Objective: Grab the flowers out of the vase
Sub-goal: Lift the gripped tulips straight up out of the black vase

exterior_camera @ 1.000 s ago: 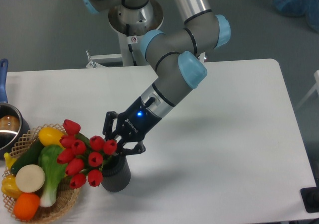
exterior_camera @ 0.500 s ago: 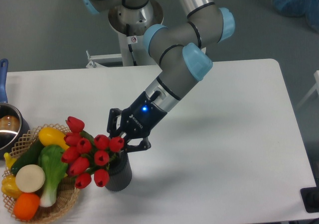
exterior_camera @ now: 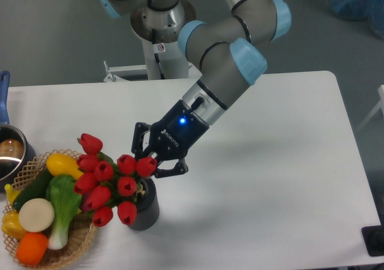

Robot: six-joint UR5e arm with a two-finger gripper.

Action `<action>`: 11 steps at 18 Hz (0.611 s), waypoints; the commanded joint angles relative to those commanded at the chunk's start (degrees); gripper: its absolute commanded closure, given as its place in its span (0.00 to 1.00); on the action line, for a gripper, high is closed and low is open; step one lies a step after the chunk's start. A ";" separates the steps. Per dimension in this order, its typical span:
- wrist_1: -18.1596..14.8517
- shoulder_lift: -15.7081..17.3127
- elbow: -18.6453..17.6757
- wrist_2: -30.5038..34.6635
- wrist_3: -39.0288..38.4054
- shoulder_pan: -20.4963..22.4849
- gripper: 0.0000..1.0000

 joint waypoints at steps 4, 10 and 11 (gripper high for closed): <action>0.00 0.53 0.35 -1.84 -0.97 0.44 0.79; 0.00 1.23 0.79 -6.77 -2.91 1.84 0.79; 0.00 1.23 0.88 -7.12 -2.91 2.02 0.79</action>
